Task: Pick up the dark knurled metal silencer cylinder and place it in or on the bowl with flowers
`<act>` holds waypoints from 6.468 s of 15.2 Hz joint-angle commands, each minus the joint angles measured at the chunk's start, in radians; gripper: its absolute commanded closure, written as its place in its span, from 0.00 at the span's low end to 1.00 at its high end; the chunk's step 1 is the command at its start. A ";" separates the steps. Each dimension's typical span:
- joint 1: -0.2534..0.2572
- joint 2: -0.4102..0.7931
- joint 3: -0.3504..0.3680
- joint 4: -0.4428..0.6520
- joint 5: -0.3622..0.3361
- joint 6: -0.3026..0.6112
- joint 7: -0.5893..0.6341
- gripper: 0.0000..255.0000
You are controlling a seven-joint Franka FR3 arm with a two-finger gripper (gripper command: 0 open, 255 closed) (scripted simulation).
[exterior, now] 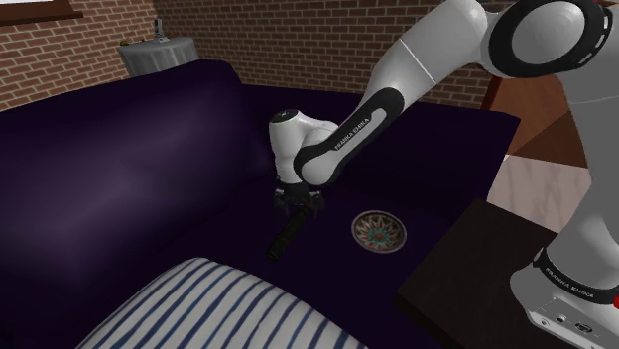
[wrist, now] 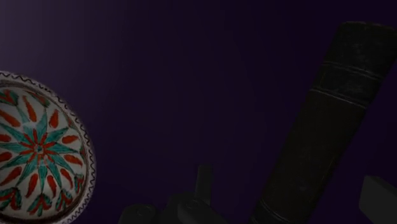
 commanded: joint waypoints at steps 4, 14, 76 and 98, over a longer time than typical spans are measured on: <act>0.066 0.205 -0.055 0.236 0.001 -0.032 0.095 0.00; 0.091 0.321 -0.083 0.310 -0.012 0.010 0.117 0.00; -0.253 -0.558 0.047 -0.752 0.264 0.239 -0.171 1.00; -0.238 -0.412 -0.031 -0.827 0.101 0.445 -0.080 1.00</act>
